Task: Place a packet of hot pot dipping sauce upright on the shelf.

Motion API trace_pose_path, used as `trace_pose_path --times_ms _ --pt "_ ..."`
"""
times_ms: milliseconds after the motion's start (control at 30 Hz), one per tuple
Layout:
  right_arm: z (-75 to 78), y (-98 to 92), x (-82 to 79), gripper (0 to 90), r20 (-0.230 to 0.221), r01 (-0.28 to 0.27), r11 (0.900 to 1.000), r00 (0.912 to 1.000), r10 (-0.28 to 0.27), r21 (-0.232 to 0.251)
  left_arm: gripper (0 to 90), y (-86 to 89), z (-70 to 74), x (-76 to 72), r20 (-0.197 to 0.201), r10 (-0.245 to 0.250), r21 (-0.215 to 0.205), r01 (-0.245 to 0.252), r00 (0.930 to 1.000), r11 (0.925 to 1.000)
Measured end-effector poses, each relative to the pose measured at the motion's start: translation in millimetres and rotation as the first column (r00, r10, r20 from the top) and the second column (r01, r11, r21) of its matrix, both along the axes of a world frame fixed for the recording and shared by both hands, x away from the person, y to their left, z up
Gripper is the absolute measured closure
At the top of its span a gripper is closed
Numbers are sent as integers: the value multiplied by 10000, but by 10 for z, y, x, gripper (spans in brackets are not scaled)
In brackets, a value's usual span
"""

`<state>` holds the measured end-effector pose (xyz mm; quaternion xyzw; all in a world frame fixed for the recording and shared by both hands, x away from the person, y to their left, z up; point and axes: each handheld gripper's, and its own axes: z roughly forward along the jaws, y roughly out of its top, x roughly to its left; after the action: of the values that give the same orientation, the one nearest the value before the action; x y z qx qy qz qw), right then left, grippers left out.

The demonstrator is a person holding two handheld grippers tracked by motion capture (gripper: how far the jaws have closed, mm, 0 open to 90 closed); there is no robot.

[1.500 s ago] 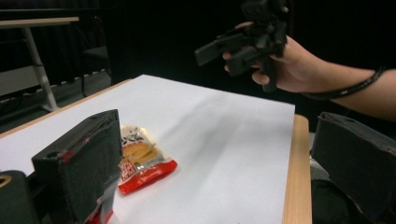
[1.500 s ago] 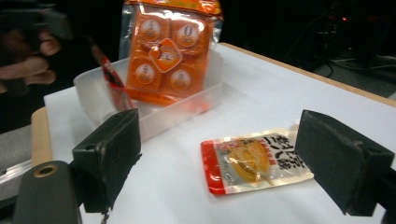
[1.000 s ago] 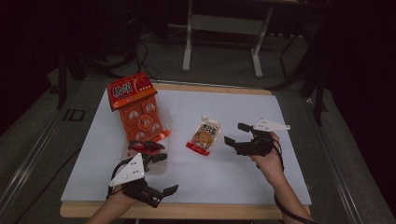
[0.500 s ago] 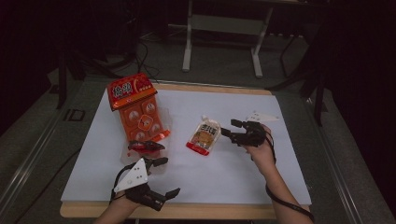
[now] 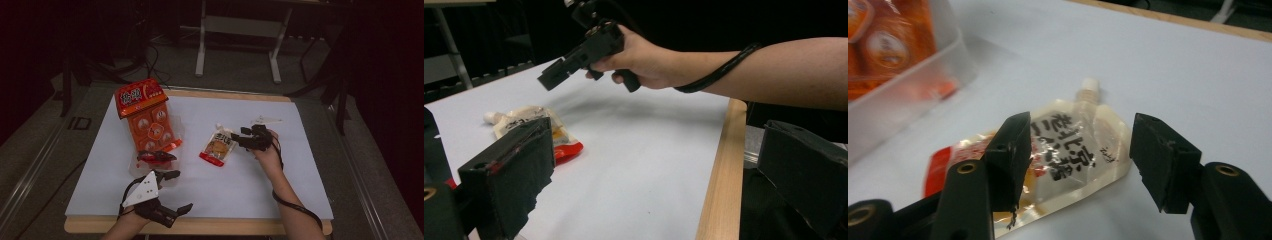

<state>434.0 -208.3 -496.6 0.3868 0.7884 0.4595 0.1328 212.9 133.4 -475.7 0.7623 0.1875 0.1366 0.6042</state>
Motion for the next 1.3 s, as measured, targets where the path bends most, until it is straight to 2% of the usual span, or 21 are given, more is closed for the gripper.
trace_pose_path --times_ms 233,600,667,867,1033,1133,1233,1300 --pt "-111 55 138 442 68 340 9986 9994 -337 -408 25 -1 -1 -20 44 -79 20 79 10000 10000" --pt "-254 102 289 451 -393 720 9945 9964 -752 -766 24 -6 -26 -27 76 -175 205 173 9998 9996" --pt "-285 103 305 442 -447 703 9942 9963 -741 -819 25 -5 -34 -24 -7 -197 203 197 9998 9996" --pt "-352 118 355 438 -557 698 9925 9956 -756 -1002 25 -18 -45 -30 138 -181 456 175 9997 9988" --pt "-424 166 363 433 -631 705 9891 9949 -792 -1290 25 -16 -66 -19 22 -177 501 176 9998 9986" --pt "-430 187 345 477 -448 645 9870 9964 -718 -1469 25 -19 -66 -16 -1 -197 492 197 9998 9986" --pt "-421 216 325 564 -430 518 9853 9973 -595 -1631 25 -21 -67 -14 -14 -210 469 211 9998 9987" --pt "-411 232 321 624 -552 606 9846 9960 -705 -1637 25 -24 -74 -6 -67 -202 501 205 9998 9985"
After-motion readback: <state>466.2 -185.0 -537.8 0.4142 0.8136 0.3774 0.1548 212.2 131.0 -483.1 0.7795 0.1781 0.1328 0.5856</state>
